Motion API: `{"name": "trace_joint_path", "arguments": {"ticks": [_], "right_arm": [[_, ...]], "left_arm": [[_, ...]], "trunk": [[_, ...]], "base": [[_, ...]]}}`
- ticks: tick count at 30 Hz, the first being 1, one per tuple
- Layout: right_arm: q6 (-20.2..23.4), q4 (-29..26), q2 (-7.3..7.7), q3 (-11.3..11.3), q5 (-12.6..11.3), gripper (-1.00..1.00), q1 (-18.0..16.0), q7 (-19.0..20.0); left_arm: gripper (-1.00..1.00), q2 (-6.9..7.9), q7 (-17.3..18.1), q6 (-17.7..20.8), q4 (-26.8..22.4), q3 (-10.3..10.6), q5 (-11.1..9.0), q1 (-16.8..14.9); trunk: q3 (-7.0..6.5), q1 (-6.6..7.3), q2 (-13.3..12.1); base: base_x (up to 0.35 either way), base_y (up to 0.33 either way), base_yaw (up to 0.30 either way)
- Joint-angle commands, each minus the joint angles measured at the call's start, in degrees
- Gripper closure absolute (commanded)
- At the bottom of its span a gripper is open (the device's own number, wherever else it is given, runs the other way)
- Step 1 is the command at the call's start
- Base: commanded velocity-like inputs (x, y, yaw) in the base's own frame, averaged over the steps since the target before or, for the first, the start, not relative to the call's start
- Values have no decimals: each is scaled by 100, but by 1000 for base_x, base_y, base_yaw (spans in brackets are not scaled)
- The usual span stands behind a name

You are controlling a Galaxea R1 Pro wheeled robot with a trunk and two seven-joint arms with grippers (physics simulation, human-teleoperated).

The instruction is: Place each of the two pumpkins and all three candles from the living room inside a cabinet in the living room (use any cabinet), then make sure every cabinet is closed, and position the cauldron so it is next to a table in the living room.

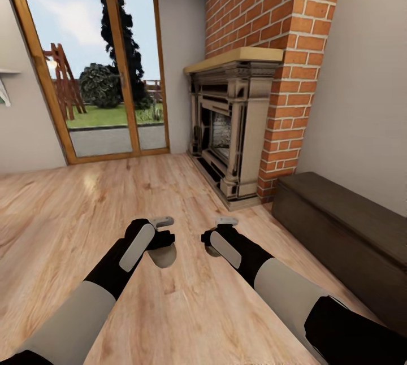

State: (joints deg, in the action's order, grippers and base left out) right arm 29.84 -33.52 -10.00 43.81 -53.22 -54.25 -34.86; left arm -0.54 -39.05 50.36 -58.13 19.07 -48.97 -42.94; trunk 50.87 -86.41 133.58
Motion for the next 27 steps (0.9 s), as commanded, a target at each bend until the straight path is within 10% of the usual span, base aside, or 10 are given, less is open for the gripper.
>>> {"name": "trace_joint_path", "arguments": {"ticks": [1, 27], "right_arm": [[-3, -2, 0, 26, -29, 100, -8, -39], [-146, 30, 0, 48, -22, 100, -8, 172]], "left_arm": [[100, -17, -60, 13, -7, 8, -28, -4], [100, -78, -68, 18, 48, 9, -25, -4]], "trunk": [[6, 1, 3], [0, 1, 3]], "base": [[0, 0, -132], [-299, 0, -80]]}}
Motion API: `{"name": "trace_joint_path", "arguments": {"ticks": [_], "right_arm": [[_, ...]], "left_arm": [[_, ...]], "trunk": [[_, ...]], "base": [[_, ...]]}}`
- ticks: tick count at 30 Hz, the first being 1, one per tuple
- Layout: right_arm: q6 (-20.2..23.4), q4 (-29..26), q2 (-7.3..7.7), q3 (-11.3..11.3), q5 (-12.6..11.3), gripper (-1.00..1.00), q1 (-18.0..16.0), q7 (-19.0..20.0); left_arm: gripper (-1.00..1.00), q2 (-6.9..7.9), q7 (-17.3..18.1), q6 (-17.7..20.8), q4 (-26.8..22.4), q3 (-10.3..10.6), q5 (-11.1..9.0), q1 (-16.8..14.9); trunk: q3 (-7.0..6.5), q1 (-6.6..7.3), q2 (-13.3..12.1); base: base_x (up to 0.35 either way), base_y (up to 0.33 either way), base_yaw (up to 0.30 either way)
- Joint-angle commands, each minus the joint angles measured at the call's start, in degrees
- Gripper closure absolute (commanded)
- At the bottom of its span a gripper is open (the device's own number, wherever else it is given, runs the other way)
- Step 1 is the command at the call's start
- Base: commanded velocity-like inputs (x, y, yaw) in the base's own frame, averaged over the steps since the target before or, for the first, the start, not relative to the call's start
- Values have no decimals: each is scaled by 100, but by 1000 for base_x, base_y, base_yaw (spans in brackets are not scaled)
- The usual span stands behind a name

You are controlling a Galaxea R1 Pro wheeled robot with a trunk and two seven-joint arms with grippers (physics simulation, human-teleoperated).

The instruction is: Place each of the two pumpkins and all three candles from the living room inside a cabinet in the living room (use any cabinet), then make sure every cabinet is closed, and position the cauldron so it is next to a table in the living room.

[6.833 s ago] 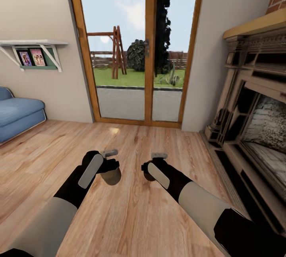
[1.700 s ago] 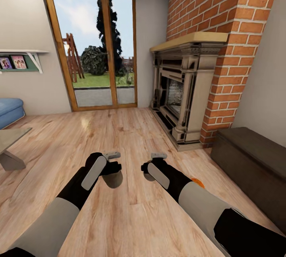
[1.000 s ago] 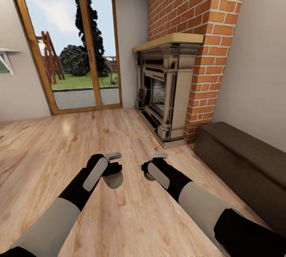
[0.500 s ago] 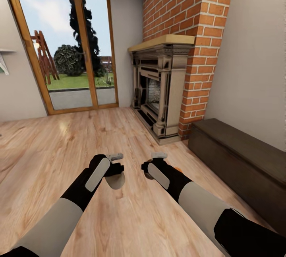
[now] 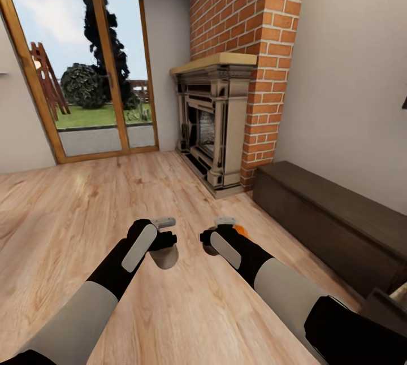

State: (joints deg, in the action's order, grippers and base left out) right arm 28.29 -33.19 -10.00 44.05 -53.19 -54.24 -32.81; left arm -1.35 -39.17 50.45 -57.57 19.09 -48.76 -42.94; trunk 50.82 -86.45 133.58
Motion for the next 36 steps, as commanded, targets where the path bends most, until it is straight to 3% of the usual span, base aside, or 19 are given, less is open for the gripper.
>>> {"name": "trace_joint_path", "arguments": {"ticks": [1, 15, 23, 36], "right_arm": [[9, -3, 0, 25, -25, 100, -8, -30], [9, -3, 0, 25, -25, 100, -14, -34], [-28, -3, 0, 25, -18, 100, -9, -89], [-23, 6, 0, 16, -25, 100, -9, -78]], "left_arm": [[100, 3, -56, 7, -8, 7, -46, -4], [100, -5, -56, 0, -8, 85, -42, -4], [100, -6, -56, 0, -8, 87, -43, -4], [100, -30, -33, -8, -8, 94, -38, -4]], "trunk": [[4, 5, 3], [-26, 5, 3], [-30, 5, 3], [-30, 5, 3]], "base": [[-330, 0, -268], [-305, 0, -265], [-260, 0, -90], [-31, 0, -276]]}}
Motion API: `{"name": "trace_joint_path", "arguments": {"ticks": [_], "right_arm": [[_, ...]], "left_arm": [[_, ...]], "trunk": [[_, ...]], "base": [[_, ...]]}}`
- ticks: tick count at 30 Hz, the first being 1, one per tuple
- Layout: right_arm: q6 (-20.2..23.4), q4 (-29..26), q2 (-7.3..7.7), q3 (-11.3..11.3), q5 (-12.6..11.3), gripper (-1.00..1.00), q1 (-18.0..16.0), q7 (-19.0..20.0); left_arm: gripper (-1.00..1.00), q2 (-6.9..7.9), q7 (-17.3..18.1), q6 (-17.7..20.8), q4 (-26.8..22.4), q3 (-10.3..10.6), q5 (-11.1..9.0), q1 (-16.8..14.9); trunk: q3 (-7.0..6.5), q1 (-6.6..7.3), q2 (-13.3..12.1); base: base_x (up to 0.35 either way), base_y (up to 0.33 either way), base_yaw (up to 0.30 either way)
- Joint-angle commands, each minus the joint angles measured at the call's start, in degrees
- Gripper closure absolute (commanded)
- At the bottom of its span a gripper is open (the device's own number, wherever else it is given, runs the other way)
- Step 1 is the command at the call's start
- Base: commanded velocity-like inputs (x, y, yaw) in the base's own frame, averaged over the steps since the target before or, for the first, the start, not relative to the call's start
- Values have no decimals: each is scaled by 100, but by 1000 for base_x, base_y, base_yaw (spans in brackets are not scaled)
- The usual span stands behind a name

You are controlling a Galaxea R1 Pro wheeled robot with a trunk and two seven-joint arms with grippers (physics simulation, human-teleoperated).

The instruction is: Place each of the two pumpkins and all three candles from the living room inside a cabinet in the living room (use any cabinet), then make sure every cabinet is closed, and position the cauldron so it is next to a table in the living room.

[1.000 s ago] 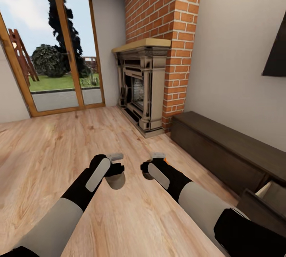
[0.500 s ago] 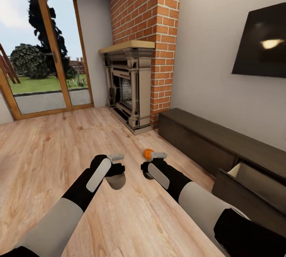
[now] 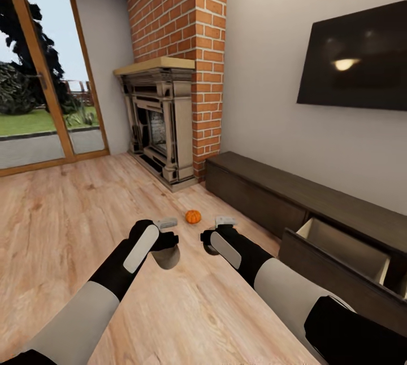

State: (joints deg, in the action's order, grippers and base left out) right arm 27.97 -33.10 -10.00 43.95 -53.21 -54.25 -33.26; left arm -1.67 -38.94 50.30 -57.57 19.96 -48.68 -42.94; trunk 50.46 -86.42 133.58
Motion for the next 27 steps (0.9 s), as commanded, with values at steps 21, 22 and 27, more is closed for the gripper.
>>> {"name": "trace_joint_path", "arguments": {"ticks": [21, 22, 27], "right_arm": [[0, -3, 0, 38, -21, 100, -8, -57], [4, -3, 0, 36, -22, 100, -7, -51], [33, -3, 0, 35, -18, 100, -9, -36]], "left_arm": [[100, -129, -66, -182, 107, 299, 352, -4], [100, -130, -66, -185, 111, 303, 355, -4], [100, -131, -55, -187, 114, 301, 374, -4]], "trunk": [[2, 1, 3], [2, 1, 3], [-8, 1, 3]], "base": [[0, -169, -127], [0, -294, -57], [0, -135, -159]]}}
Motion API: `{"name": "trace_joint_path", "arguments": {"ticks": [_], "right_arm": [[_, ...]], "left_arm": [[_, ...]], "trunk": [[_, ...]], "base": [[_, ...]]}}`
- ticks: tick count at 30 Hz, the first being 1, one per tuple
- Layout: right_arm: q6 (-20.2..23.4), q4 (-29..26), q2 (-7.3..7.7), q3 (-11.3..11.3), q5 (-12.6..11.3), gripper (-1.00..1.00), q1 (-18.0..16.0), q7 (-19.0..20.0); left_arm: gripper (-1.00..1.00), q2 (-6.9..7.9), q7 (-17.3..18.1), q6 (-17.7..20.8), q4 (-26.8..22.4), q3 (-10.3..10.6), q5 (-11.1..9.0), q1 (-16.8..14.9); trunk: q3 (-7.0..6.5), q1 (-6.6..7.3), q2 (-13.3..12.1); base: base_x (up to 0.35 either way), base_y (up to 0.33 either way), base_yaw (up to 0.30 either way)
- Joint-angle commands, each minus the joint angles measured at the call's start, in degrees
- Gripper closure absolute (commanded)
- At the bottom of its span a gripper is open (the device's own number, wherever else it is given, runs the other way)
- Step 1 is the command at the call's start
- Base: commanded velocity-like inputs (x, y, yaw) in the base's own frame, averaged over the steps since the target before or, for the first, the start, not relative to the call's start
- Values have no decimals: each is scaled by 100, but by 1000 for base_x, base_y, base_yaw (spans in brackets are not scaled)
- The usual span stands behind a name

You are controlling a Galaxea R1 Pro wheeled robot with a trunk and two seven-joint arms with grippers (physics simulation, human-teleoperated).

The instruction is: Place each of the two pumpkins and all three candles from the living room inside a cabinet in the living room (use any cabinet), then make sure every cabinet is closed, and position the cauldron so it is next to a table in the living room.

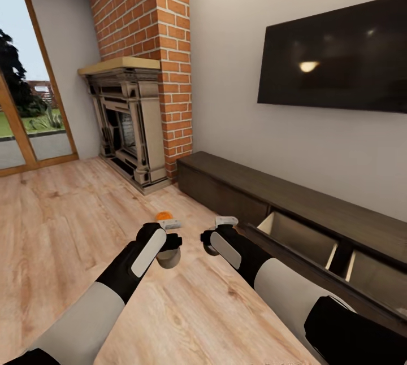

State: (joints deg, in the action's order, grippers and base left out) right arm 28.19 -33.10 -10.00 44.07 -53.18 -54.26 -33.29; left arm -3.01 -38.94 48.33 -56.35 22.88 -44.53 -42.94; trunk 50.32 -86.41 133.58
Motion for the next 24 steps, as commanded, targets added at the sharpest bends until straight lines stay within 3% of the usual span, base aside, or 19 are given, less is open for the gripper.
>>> {"name": "trace_joint_path", "arguments": {"ticks": [1, 24], "right_arm": [[12, -3, 0, 23, -21, 100, -8, -32], [5, -3, 0, 23, -26, 100, -10, -39]], "left_arm": [[100, 3, -55, 10, -8, 10, -40, -4], [100, 2, -52, 1, -8, 15, -38, -4]], "trunk": [[2, 1, 3], [-105, 1, 3]], "base": [[0, -33, -213], [0, -3, -225]]}}
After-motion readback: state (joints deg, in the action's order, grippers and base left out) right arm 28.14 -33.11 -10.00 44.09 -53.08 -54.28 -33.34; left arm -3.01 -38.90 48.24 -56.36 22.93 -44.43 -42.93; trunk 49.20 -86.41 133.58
